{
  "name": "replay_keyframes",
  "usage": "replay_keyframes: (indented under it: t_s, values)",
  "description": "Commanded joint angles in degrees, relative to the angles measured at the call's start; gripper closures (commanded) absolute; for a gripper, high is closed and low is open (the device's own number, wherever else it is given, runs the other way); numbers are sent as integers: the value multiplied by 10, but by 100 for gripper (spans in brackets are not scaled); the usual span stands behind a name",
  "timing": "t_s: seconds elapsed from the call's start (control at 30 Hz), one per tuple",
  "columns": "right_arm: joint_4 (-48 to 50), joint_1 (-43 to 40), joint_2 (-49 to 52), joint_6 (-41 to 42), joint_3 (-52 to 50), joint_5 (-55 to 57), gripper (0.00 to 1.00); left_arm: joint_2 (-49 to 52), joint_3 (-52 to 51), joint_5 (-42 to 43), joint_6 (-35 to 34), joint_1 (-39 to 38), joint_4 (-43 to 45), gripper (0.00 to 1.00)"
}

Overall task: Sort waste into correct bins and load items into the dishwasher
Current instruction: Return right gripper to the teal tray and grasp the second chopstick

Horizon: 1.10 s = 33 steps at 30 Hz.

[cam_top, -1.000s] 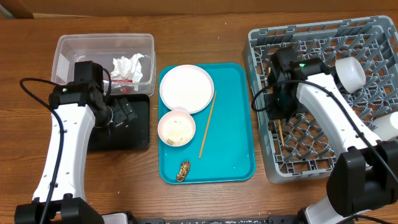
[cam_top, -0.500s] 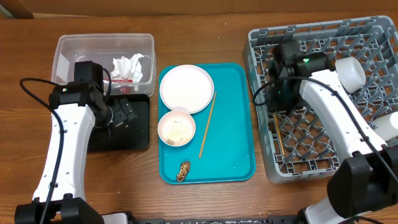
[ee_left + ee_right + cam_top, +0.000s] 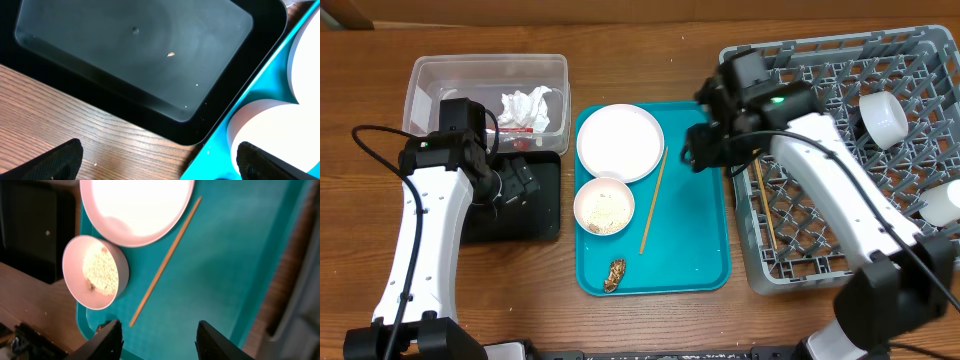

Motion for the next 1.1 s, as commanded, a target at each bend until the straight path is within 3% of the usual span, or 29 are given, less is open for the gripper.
replay_keyframes:
  t_s: [0.0, 0.47, 0.83, 0.97, 1.07]
  values:
    - [3, 34, 48, 38, -6, -5, 50, -9, 6, 2, -8, 2, -2, 0]
    - [40, 110, 178, 139, -6, 65, 49, -9, 6, 2, -8, 2, -2, 0]
    - [50, 126, 226, 152, -7, 120, 49, -9, 6, 2, -8, 2, -2, 0]
    - [33, 126, 234, 153, -7, 126, 62, -9, 6, 2, -8, 2, -2, 0]
    - [14, 126, 235, 162, -7, 137, 66, -9, 6, 2, -8, 2, -2, 0]
